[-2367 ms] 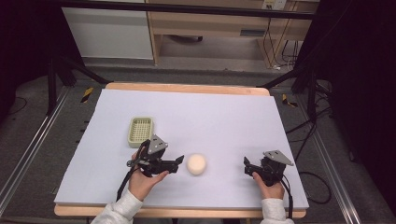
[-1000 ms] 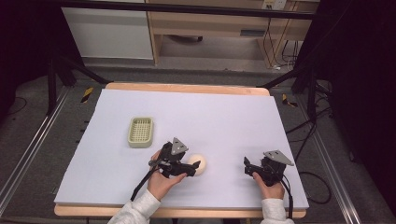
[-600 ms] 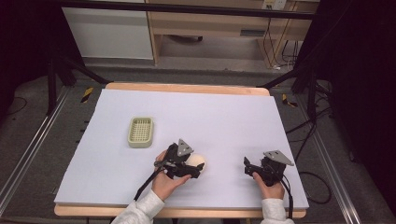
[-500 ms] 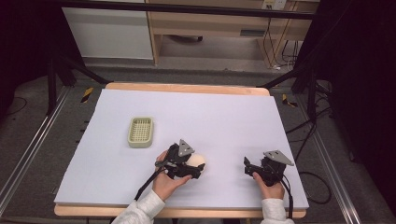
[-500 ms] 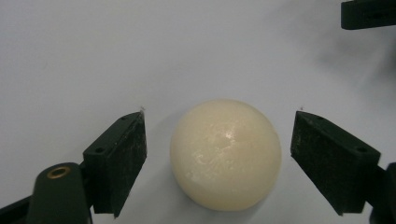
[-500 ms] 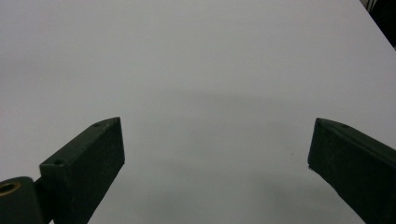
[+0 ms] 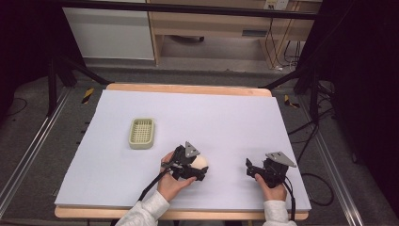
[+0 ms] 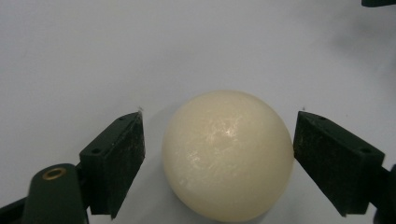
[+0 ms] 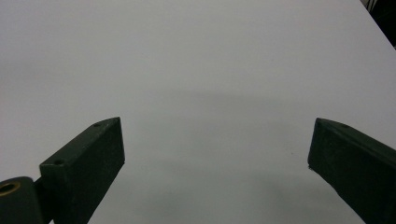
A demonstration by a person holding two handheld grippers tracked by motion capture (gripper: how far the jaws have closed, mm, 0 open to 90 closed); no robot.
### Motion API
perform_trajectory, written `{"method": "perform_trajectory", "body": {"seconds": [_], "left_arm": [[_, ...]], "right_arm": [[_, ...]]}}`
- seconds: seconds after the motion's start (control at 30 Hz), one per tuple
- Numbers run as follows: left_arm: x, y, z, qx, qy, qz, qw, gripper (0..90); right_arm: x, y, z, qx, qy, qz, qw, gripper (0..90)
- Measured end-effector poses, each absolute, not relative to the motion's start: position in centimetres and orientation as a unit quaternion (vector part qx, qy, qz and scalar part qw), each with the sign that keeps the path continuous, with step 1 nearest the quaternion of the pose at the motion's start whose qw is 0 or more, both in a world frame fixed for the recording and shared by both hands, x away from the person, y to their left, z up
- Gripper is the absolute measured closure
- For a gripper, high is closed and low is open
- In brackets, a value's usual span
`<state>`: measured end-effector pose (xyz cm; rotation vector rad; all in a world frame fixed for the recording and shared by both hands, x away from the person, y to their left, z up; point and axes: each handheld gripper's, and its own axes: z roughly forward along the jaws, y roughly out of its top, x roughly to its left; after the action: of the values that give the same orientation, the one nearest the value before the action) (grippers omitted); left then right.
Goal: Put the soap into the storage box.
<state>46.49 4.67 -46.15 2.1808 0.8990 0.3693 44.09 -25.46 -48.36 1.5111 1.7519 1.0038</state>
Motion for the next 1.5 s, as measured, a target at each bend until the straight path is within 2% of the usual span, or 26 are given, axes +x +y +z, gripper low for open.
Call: {"method": "perform_trajectory", "body": {"seconds": [0.23, 0.6, 1.5], "left_arm": [[46.6, 4.4, -47.1, 0.854, 0.352, 0.134, 0.358, 17.4], [46.6, 4.2, -47.5, 0.857, 0.353, 0.134, 0.351, 23.4], [46.6, 4.8, -47.0, 0.852, 0.360, 0.128, 0.358, 24.1]], "right_arm": [[44.1, -25.4, -48.3, 0.570, 0.662, 0.380, 0.304, 4.2], [44.1, -25.4, -48.4, 0.571, 0.662, 0.380, 0.302, 4.2], [44.1, -25.5, -48.4, 0.571, 0.662, 0.378, 0.303, 4.2]]}}
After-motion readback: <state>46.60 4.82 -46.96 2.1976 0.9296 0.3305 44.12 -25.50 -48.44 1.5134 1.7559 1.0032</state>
